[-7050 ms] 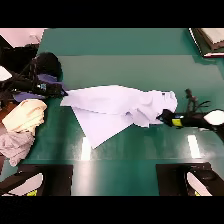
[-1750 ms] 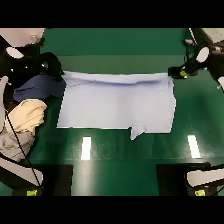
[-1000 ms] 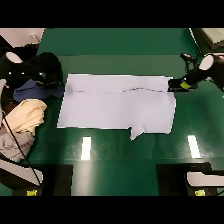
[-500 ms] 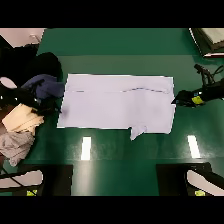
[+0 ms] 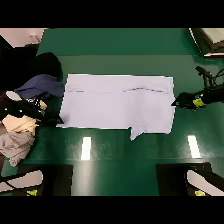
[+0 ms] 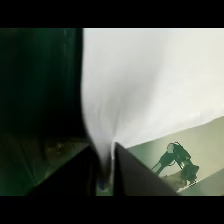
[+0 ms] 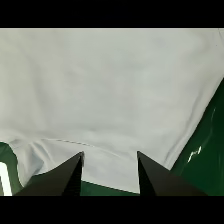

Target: Fold the shirts.

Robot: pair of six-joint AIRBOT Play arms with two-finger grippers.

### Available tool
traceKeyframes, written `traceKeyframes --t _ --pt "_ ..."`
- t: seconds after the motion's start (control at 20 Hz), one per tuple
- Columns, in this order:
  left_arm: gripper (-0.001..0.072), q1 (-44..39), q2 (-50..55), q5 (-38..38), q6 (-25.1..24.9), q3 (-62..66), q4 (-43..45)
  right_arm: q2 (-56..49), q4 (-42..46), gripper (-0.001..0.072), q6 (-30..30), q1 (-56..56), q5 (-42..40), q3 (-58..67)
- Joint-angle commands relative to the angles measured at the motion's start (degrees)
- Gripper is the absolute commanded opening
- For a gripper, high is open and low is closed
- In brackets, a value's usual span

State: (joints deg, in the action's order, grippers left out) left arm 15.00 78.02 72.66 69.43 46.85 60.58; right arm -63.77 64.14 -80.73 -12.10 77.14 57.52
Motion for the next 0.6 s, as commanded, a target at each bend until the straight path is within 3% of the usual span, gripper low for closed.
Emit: traceKeyframes --t 0.0,0.35,0.55 --pt "0.0022 0.0 -0.3 0.0 -1.6 -0.3 -3.8 0.5 0.7 0.0378 0.0 0.0 2.0 -1.6" --pt "0.0022 0.0 -6.2 -1.2 -2.3 0.9 -4.4 8.6 3.4 0.0382 -1.6 -1.5 1.7 -20.3" --pt "0.0022 0.0 -6.5 -0.9 -2.3 0.9 -4.6 11.7 1.2 0.0382 -3.2 -6.8 -2.9 -27.7"
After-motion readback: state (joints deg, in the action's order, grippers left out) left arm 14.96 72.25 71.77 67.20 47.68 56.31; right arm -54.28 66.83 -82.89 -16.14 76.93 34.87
